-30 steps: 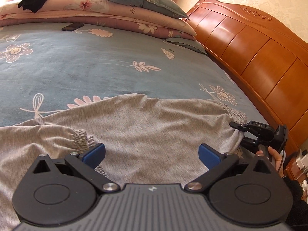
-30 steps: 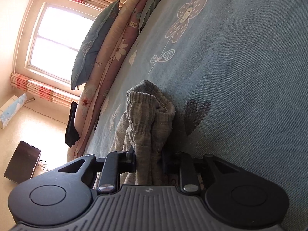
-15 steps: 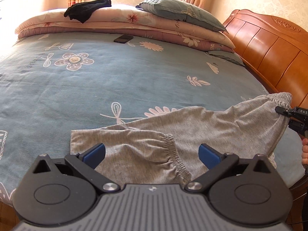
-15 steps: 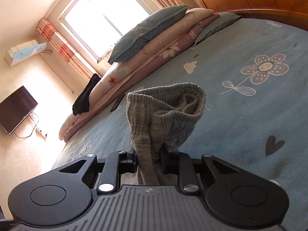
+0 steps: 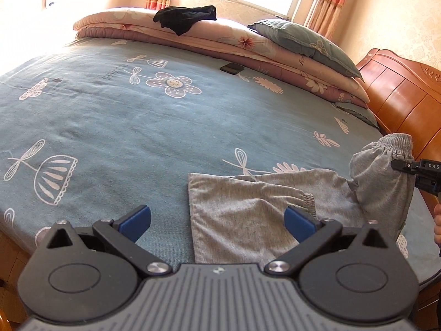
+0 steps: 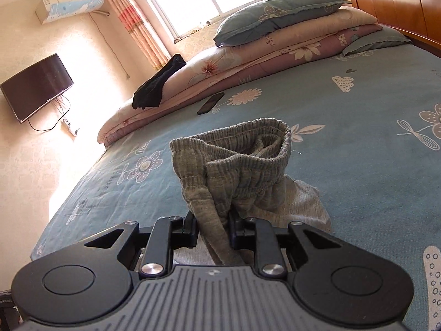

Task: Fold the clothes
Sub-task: 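Lift the gripped cuffs with the right gripper and fold them toward the waistband, then lay the cuffs onto the folded legs with the right gripper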

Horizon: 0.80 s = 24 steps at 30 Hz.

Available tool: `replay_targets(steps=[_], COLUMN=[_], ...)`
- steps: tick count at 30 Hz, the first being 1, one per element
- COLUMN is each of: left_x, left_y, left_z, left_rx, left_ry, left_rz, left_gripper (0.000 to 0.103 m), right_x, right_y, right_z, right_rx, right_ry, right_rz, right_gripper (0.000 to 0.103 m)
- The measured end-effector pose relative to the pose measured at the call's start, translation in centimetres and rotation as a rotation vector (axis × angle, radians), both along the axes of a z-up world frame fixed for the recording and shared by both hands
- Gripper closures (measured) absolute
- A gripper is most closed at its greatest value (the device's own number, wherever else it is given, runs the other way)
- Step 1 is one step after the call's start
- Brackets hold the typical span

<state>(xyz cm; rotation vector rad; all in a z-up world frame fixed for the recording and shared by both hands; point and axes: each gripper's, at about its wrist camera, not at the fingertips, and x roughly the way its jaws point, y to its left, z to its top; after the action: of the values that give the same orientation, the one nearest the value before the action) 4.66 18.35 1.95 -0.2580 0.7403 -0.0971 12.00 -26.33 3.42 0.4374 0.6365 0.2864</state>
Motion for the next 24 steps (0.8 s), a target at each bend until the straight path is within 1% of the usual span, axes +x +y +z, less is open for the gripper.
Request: replay_targets(steps=[6, 11, 14, 20, 22, 24], left_x=[-1.4, -2.4, -2.7, -3.2, -3.4, -3.6], left_y=[2.9, 4.8, 5.6, 6.7, 6.9, 7.1], left_z=[-0.7, -1.3, -1.6, -1.9, -1.9, -2.0], left_rx=[-0.045, -0.091, -0.102, -0.119, -0.120, -0.122], left_ry=[-0.010, -0.018, -0.016, -0.016, -0.017, -0.016], left_rz=[0.049, 0.080, 0.098, 0.122, 0.126, 0.131], left_gripper=[0.001, 0.001, 0.001, 0.001, 0.001, 0.001], right_x=[1.0, 1.5, 1.5, 1.4, 0.8, -0.3], right_y=[5.6, 9.5, 12.1, 16.4, 17.7, 19.1], right_z=[0.7, 1.5, 1.8, 1.4, 1.4, 1.4], right_rx=[-0.030, -0.036, -0.063, -0.125, -0.152, -0.208], right_ry=[-0.010, -0.045, -0.067, -0.094, -0.117, -0.161], right_rz=[0.076, 0.129, 0.171, 0.232, 0.256, 0.286], right_gripper=[0.079, 0.079, 0.079, 0.080, 0.080, 0.080])
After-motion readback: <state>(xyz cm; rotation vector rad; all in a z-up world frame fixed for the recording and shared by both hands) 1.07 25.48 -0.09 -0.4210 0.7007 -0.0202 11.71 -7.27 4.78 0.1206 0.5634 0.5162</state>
